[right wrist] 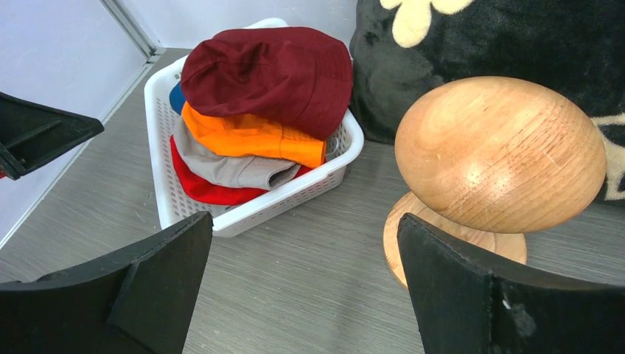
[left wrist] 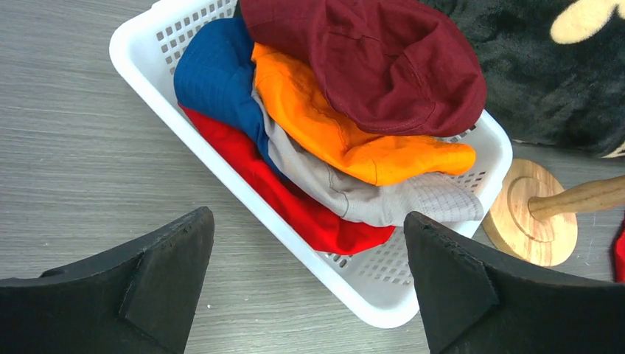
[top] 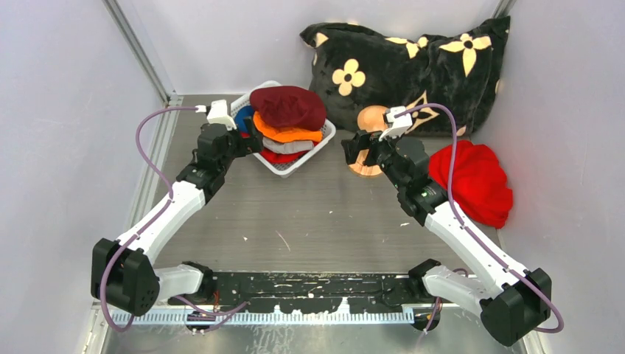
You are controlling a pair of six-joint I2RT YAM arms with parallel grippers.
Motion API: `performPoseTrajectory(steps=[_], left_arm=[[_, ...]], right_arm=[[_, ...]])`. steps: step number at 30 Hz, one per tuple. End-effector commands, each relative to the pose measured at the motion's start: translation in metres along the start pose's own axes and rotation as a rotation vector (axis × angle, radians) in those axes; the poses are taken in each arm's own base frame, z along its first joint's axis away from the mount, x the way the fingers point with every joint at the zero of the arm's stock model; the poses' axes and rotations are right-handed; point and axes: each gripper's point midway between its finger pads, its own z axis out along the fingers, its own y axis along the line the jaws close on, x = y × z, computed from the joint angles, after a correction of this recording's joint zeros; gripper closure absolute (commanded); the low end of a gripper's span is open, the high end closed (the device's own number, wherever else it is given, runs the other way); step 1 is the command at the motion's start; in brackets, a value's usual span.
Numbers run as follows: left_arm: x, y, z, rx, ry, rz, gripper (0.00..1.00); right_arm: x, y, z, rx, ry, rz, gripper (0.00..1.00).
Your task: Stack the hats
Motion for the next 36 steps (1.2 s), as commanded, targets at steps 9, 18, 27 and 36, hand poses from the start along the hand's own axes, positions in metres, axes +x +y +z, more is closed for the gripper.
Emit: performPoseTrajectory(steps=[9,18,27,36], left_arm=[[-0.025,-0.001,-0.024,0.032,-0.143,-0.055,0.0],[-0.02,-0.029,-0.038,0.205,-0.088,0.051,0.0],[0.005,-0.07,-0.039,0.445,0.055,0.119,0.07],[0.049,-0.118,-0.021,0.602,0.224,0.293,0.26]], right_arm=[[-0.027,0.008,-0.001,-0.022,-0.071,-0.003,0.0],[-0.029,0.014,0.005,-0.05,-0.074,-0.001,0.0],[-0.028,0.013,0.008,-0.037,-0.061,0.003,0.0],[-0.025,0.007,0.006,-0.012,-0.063,0.006,0.0]])
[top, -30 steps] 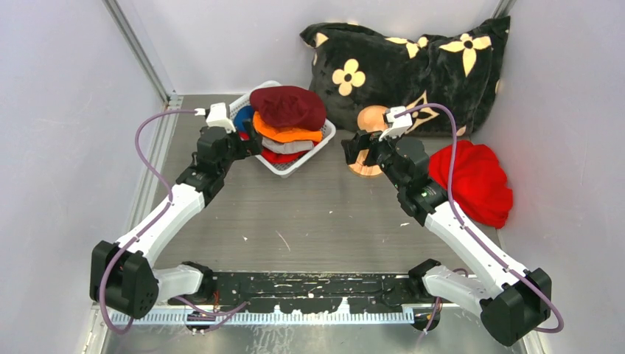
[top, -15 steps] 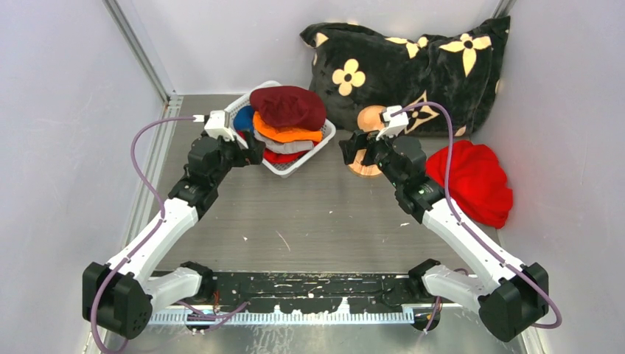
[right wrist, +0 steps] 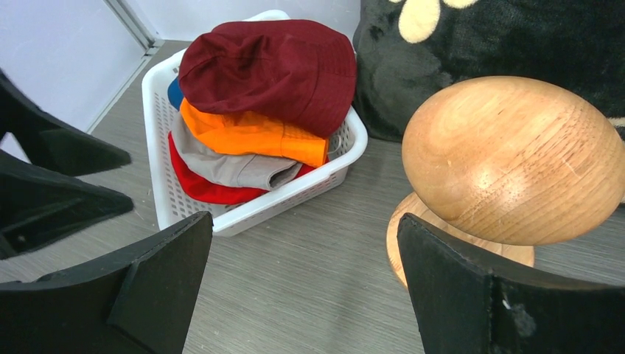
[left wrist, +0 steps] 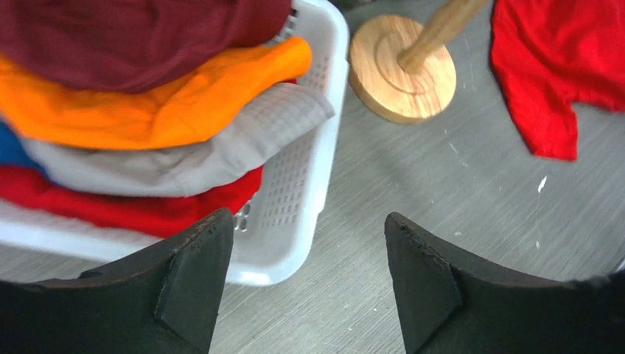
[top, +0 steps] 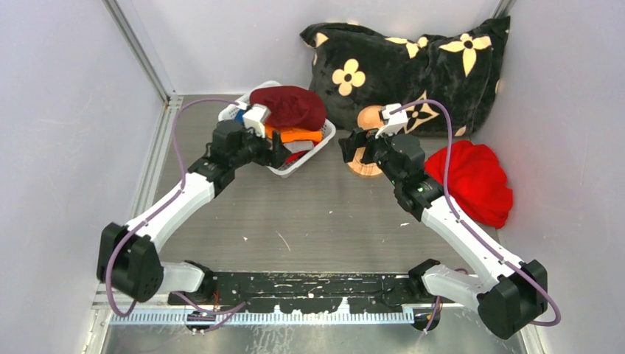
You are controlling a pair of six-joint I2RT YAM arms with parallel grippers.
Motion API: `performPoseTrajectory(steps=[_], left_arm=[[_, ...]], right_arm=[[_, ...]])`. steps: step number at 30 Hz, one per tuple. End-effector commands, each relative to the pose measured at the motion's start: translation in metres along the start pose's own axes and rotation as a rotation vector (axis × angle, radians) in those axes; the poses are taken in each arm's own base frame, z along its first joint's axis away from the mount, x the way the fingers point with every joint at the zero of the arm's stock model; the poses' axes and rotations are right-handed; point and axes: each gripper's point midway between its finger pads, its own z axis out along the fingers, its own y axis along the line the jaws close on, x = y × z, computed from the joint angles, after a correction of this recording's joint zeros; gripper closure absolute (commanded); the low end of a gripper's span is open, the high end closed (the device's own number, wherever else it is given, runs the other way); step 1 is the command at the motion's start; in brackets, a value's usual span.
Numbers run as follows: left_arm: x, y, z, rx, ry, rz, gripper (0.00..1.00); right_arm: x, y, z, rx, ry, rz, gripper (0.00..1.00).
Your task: Stack the hats
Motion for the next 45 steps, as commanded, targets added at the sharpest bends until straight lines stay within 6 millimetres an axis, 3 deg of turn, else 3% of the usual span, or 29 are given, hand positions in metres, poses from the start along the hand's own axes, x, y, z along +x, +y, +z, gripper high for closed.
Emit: performPoseTrajectory(steps=[1,7,21,25,30,32,35,40,45], left_arm=[[0.004,-0.03,0.018,0.111,0.064,0.129,0.26],[0.029,-0.048,0.046,0.12,0.149,0.227,0.26],[0.055,-0.025,0.082,0.011,0.205,0.294,0.28],[0.063,-0.016,0.092,-0.018,0.22,0.299,0.38],[0.064,-0.006,0.096,-0.072,0.208,0.304,0.61],[0.063,-0.003,0.095,-0.091,0.207,0.307,0.83],[0.061,0.002,0.091,-0.125,0.207,0.304,1.0],[0.054,0.025,0.079,-0.272,0.191,0.298,1.0],[0.043,0.062,0.068,-0.408,0.165,0.235,1.0]], right_arm=[[-0.03,0.006,-0.006,-0.006,-0.089,0.006,0.0],[-0.031,0.003,-0.007,0.004,-0.09,-0.012,0.0],[-0.03,0.002,-0.01,0.007,-0.094,-0.028,0.0],[-0.03,0.001,-0.01,0.01,-0.094,-0.03,0.0],[-0.029,0.0,-0.01,0.012,-0.091,-0.033,0.0],[-0.028,0.0,-0.01,0.014,-0.092,-0.033,0.0],[-0.027,-0.001,-0.01,0.015,-0.09,-0.034,0.0],[-0.026,-0.001,-0.01,0.015,-0.089,-0.031,0.0],[-0.028,0.001,-0.012,0.009,-0.096,-0.031,0.0]])
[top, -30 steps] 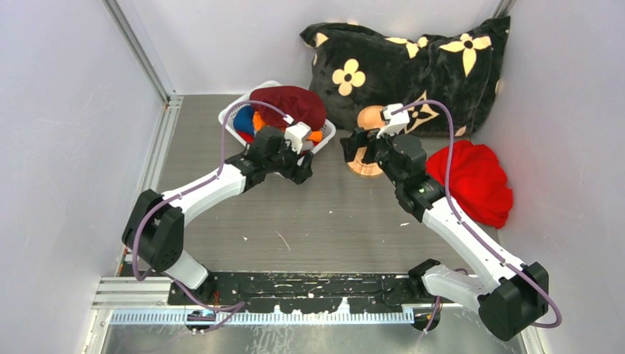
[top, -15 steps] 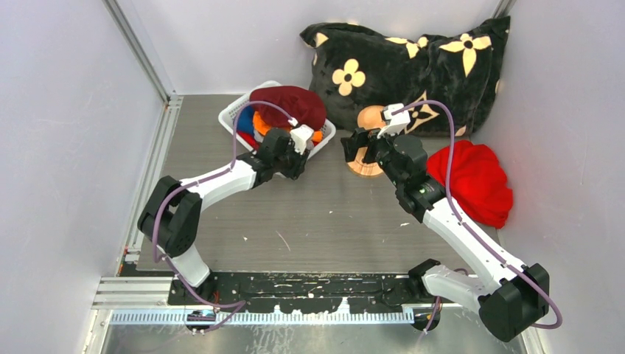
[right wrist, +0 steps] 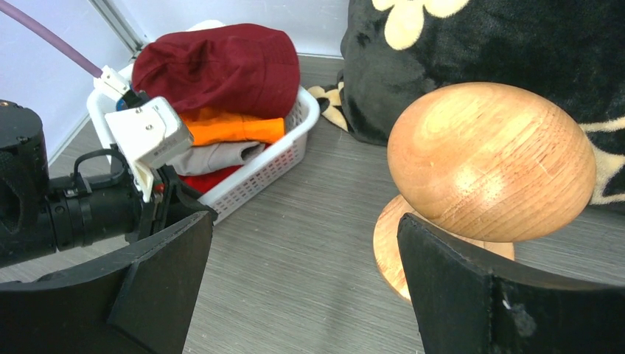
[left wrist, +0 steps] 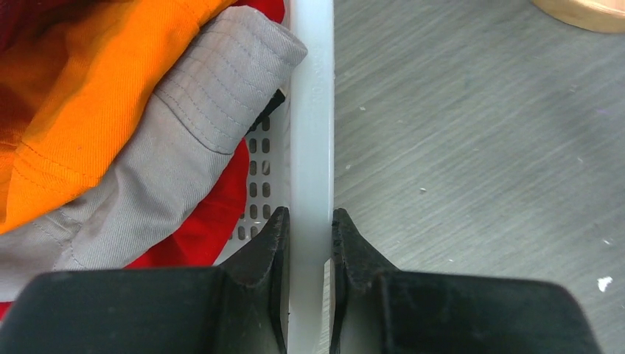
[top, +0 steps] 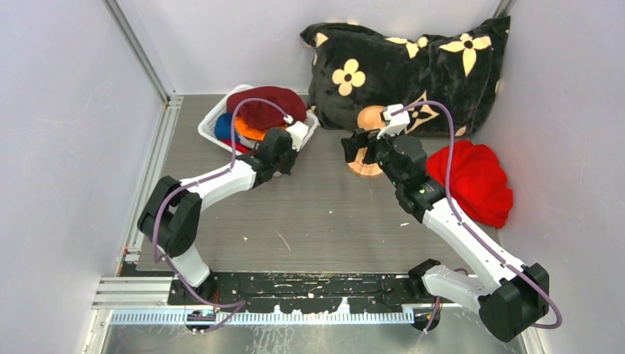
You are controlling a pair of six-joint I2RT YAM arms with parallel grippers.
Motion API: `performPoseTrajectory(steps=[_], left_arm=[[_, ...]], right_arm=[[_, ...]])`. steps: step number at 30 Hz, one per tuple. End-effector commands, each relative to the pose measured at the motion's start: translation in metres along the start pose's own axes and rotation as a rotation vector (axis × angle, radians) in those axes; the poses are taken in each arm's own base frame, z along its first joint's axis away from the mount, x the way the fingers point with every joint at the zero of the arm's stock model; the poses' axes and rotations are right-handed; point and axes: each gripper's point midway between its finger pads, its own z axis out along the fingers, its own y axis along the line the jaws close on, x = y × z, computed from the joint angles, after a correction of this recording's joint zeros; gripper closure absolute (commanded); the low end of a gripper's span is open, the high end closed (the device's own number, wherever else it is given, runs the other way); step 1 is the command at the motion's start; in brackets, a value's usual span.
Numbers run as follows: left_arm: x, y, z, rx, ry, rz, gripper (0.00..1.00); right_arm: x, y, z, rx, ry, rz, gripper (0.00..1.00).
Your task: Stack the hats
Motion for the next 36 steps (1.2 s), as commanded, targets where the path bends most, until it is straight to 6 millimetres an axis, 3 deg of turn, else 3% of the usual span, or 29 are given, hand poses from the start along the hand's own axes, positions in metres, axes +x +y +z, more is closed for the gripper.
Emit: performPoseTrajectory(steps=[1,6,11,14,25,27,30,31,36], left_arm=[[-0.021,0.067,-0.017,-0.215,-0.077,-0.166,1.0],[-0.023,0.126,-0.019,-0.327,-0.09,-0.262,1.0],[-0.027,0.17,-0.009,-0.391,-0.105,-0.328,1.0],[-0.03,0.182,0.004,-0.403,-0.107,-0.328,1.0],[-0.046,0.193,0.039,-0.374,-0.102,-0.302,1.0],[-0.047,0.194,0.04,-0.372,-0.094,-0.3,0.89],[-0.051,0.193,0.037,-0.362,-0.1,-0.304,0.57],[-0.052,0.192,0.035,-0.361,-0.103,-0.306,0.51],[-0.064,0.192,0.019,-0.359,-0.116,-0.318,0.36]], right_arm=[[-0.025,0.005,-0.007,-0.013,-0.079,-0.001,0.0],[-0.025,0.004,-0.009,-0.011,-0.08,-0.002,0.0],[-0.024,0.004,-0.01,-0.011,-0.078,-0.002,0.0],[-0.024,0.005,-0.01,-0.014,-0.078,-0.003,0.0],[-0.027,-0.005,-0.01,0.045,-0.074,-0.011,0.0],[-0.029,-0.012,-0.011,0.087,-0.072,-0.011,0.0],[-0.035,-0.029,-0.013,0.192,-0.085,0.003,0.0],[-0.035,-0.034,-0.013,0.22,-0.081,0.005,0.0],[-0.041,-0.051,-0.016,0.327,-0.09,0.013,0.0]])
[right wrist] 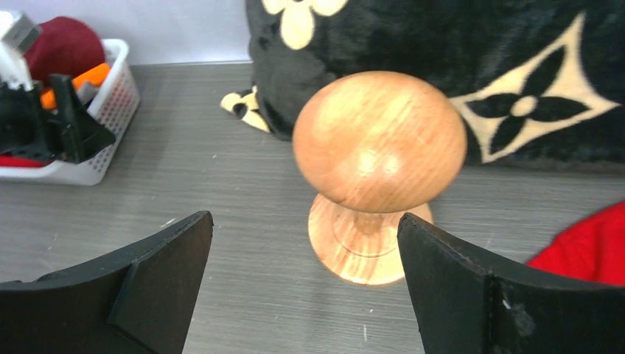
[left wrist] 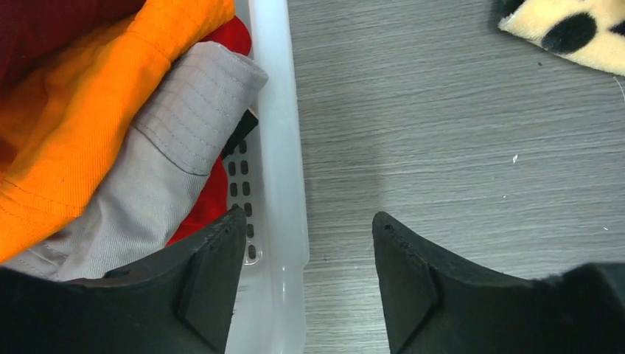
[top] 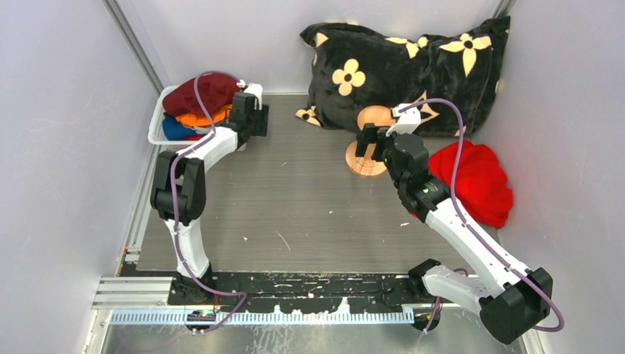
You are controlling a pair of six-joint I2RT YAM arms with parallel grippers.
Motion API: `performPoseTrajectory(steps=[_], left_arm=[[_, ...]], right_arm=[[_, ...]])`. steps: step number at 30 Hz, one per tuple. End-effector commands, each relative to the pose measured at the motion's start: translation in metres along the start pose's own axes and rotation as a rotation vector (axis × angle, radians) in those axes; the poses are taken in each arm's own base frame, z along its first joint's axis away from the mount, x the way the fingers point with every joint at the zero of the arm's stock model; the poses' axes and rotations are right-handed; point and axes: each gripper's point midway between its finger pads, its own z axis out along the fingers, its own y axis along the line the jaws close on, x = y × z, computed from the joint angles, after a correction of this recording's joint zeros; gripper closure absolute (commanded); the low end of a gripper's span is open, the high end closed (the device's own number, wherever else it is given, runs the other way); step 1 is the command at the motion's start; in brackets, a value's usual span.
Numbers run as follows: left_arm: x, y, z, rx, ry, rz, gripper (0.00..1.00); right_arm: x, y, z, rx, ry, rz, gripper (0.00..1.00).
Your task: Stack the hats
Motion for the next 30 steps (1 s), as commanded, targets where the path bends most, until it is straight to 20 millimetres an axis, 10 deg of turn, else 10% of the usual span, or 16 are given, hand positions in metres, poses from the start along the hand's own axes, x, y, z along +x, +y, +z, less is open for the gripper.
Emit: performPoseTrajectory(steps=[1,13,19,30], left_arm=[[-0.052,0.0,-0.03,0.025,-0.106,-0.036,0.35],[-0.112,-0.059,-0.114,0.166,-0.225,-0.04,0.29],[-0.11,-0.114,-0.137,0.274,-0.234,-0.027,0.28],[-0.103,-0.146,-0.145,0.394,-0.279,-0.155,0.28]], right_arm=[[-0.039,-0.016,-0.003,0.122,-0.098,0.039,0.0],[-0.045,-0.071,0.015,0.213,-0.053,0.185,0.0],[-0.049,-0.08,0.042,0.125,-0.016,0.294,0.0],[-0.049,-0.071,0.086,-0.016,0.009,0.355,0.0]])
